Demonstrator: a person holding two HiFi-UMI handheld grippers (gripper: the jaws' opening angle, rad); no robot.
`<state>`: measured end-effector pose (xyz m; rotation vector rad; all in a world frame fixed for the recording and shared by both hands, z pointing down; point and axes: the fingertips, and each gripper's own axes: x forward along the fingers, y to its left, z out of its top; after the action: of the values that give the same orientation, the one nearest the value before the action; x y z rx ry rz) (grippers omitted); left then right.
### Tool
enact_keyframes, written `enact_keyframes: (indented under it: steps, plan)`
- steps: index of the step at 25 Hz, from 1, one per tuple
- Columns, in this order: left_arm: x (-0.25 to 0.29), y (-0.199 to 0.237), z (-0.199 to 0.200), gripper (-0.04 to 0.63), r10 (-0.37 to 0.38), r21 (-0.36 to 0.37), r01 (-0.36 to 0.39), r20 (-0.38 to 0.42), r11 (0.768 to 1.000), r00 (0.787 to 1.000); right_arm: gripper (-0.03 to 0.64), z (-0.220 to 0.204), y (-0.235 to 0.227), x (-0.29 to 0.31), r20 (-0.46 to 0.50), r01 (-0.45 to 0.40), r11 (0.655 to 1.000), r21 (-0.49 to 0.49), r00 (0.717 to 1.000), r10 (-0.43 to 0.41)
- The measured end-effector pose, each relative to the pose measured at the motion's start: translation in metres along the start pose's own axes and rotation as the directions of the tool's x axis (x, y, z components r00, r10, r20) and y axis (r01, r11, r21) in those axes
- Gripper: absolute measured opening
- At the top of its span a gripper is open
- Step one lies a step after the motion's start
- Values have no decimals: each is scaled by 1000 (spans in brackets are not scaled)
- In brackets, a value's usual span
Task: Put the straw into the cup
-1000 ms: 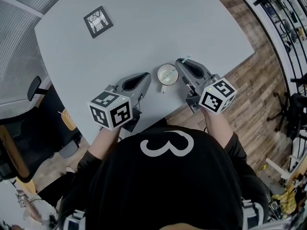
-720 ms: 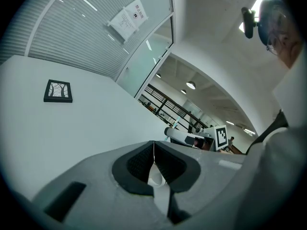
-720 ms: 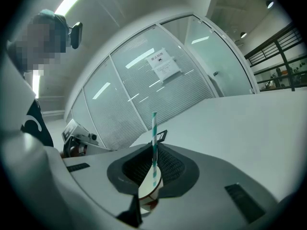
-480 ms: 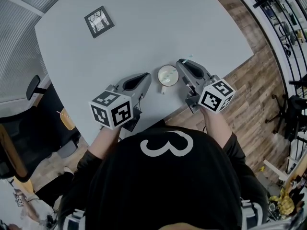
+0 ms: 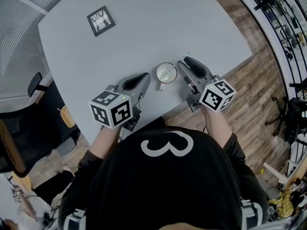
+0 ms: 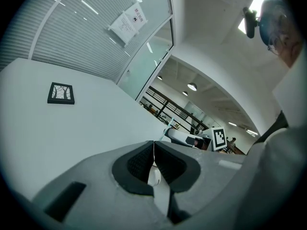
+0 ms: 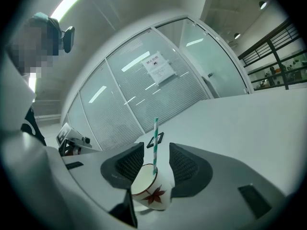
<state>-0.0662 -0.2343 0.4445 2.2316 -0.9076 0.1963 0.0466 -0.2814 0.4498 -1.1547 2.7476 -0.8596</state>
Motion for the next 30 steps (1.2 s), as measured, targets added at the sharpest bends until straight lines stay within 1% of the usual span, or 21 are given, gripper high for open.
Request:
enact_keyframes:
  steps: [6, 12, 13, 15, 20, 25, 28, 30]
  plan:
    - [-15, -26, 5, 17, 13, 20, -13, 32, 1000, 999, 130, 24, 14, -35, 60, -19, 1000, -6, 998, 19]
    - [-35, -54, 10, 17, 15, 37, -18, 78, 999, 997, 127, 56, 57, -67, 126, -67, 994, -89, 989, 78]
    - [-39, -60, 11, 17, 12, 44, -16, 88, 999, 996, 121, 60, 66, -73, 131, -81, 991, -105, 987, 94]
    - [-44, -75, 16, 17, 3, 60, -10, 110, 998, 994, 88, 66, 84, -86, 135, -114, 984, -136, 982, 132]
    - [-60, -115, 20, 17, -29, 107, 12, 156, 994, 987, 42, 63, 124, -115, 97, -196, 961, -197, 971, 218]
    - [-74, -154, 16, 17, -58, 161, 29, 180, 987, 982, 29, 54, 149, -140, 55, -251, 947, -199, 962, 267]
    - [-81, -173, 11, 17, -64, 179, 29, 193, 983, 979, 20, 46, 164, -155, 18, -280, 932, -230, 956, 292]
    - [-86, -184, 8, 17, -68, 189, 30, 197, 981, 978, 15, 43, 173, -165, 13, -304, 927, -219, 949, 315]
